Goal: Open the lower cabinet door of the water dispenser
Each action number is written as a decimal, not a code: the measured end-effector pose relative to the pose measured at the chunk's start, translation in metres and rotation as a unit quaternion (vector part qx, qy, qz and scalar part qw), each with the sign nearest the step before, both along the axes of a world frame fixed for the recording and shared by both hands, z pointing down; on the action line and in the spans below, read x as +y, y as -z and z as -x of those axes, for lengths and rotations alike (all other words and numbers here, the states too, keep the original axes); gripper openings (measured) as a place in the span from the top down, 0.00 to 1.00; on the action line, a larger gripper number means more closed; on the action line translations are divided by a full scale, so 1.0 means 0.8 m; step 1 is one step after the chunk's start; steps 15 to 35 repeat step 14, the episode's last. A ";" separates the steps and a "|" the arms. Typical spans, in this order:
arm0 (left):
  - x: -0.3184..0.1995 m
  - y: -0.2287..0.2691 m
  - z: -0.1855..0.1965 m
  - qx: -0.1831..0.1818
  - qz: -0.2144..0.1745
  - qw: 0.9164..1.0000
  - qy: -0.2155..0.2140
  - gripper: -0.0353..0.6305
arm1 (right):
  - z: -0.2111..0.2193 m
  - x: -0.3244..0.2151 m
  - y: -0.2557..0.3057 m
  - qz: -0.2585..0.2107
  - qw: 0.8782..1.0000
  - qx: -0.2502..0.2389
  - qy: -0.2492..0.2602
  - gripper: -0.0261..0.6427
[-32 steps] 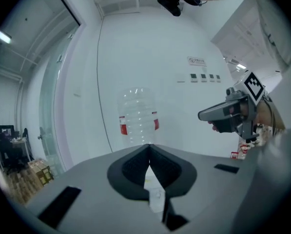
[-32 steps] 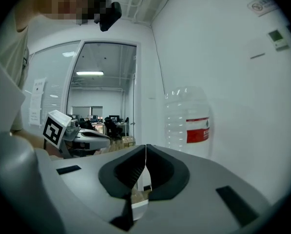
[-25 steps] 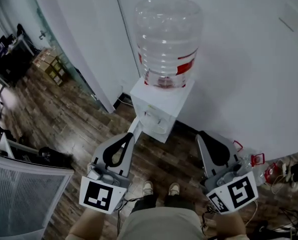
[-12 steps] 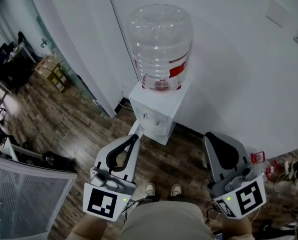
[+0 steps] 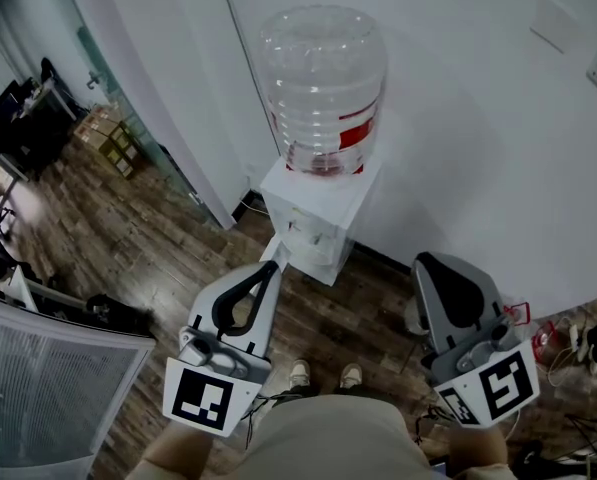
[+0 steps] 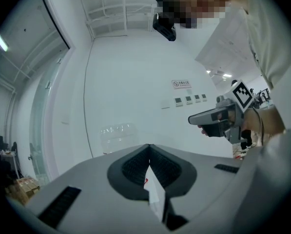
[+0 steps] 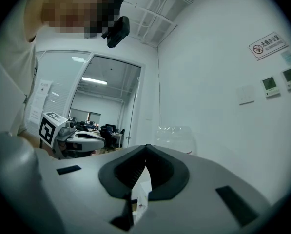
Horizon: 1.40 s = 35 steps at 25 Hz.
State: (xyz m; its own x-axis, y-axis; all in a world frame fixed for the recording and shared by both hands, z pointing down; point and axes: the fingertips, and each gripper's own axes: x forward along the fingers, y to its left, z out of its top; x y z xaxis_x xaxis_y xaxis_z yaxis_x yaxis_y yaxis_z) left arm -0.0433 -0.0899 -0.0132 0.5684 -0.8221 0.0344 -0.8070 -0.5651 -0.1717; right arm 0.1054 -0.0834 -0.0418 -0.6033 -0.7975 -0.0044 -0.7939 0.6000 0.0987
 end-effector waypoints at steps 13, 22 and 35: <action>0.021 0.007 0.001 -0.011 -0.007 1.000 0.009 0.94 | -0.005 0.020 0.007 0.000 1.000 -0.007 0.011 0.95; 0.022 0.007 0.002 -0.014 -0.008 1.000 0.011 0.94 | -0.005 0.021 0.007 -0.001 1.000 -0.005 0.010 0.95; 0.022 0.007 0.002 -0.014 -0.008 1.000 0.011 0.94 | -0.005 0.021 0.007 -0.001 1.000 -0.005 0.010 0.95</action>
